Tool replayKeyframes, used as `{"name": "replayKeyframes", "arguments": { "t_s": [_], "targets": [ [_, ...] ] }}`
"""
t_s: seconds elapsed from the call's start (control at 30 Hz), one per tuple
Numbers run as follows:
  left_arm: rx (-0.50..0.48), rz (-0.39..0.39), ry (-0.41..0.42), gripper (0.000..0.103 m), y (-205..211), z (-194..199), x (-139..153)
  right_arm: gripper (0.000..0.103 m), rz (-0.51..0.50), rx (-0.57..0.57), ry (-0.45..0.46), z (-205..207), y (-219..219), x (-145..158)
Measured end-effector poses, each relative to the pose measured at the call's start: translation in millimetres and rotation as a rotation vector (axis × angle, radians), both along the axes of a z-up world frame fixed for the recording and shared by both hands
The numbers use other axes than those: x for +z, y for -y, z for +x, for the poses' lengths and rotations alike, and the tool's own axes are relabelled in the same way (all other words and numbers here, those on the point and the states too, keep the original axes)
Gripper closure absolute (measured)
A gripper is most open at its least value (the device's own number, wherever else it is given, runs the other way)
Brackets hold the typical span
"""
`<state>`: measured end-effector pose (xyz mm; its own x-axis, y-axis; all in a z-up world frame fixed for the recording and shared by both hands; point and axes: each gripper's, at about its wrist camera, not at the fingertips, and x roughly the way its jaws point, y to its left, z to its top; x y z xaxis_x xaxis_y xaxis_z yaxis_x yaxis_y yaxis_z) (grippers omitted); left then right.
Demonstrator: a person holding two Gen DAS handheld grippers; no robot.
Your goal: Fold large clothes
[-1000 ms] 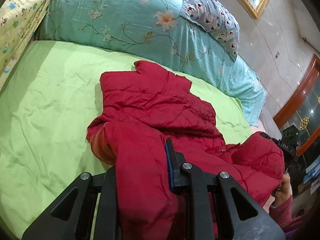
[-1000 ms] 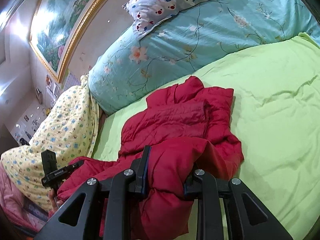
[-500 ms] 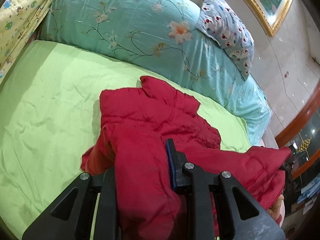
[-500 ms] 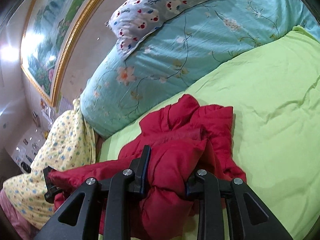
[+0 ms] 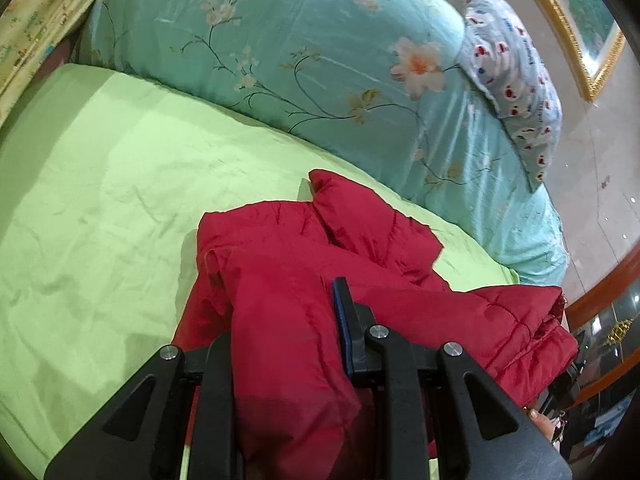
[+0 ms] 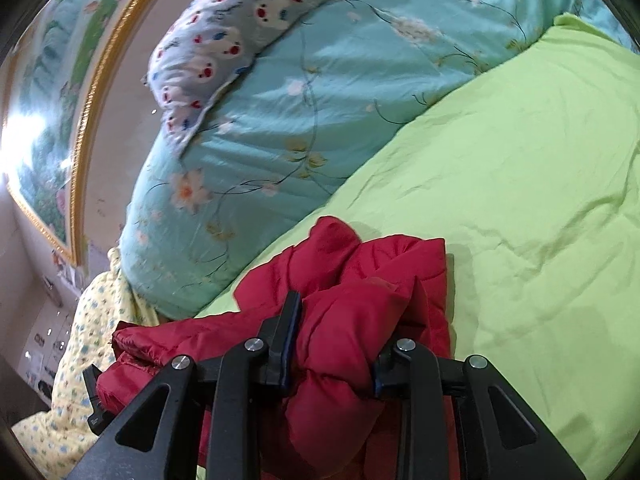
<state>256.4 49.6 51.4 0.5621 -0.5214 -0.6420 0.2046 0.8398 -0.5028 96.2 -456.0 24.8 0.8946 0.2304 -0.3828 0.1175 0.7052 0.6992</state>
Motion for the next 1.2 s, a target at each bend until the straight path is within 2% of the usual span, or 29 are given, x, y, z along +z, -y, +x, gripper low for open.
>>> {"name": "replayKeyframes", "arguments": {
  "t_s": [0.2,0.4,0.6,0.73,0.97,1.03,1.1,1.2],
  "targets": [
    [0.019,0.021,-0.050,0.082,12.6,37.5,-28.0,0.073,0.039,-0.047,-0.040,32.0,10.7,-20.6],
    [0.017,0.021,-0.063,0.081,20.4,65.5,-46.3,0.073,0.097,-0.098,-0.072,61.0,21.3,-50.6],
    [0.001,0.029,-0.070,0.081,25.2,84.6,-49.3,0.073,0.092,-0.152,-0.083,79.8,24.2,-65.8],
    [-0.020,0.033,-0.067,0.078,20.9,81.5,-37.3,0.073,0.111,-0.174,-0.093,90.9,29.2,-75.0],
    [-0.058,0.066,0.056,0.068,4.1,40.2,4.4,0.073,0.066,-0.192,-0.108,105.5,24.3,-74.5],
    [-0.030,0.099,0.118,0.063,-2.6,19.9,19.7,0.073,0.056,-0.195,-0.116,108.6,23.6,-74.4],
    [-0.022,0.105,0.181,0.062,-8.5,-0.6,33.0,0.073,0.046,-0.205,-0.122,110.8,23.8,-74.5],
    [-0.085,0.091,0.231,0.062,-0.8,-25.1,40.6,0.072,0.046,-0.206,-0.127,113.9,24.1,-75.2]
  ]
}}
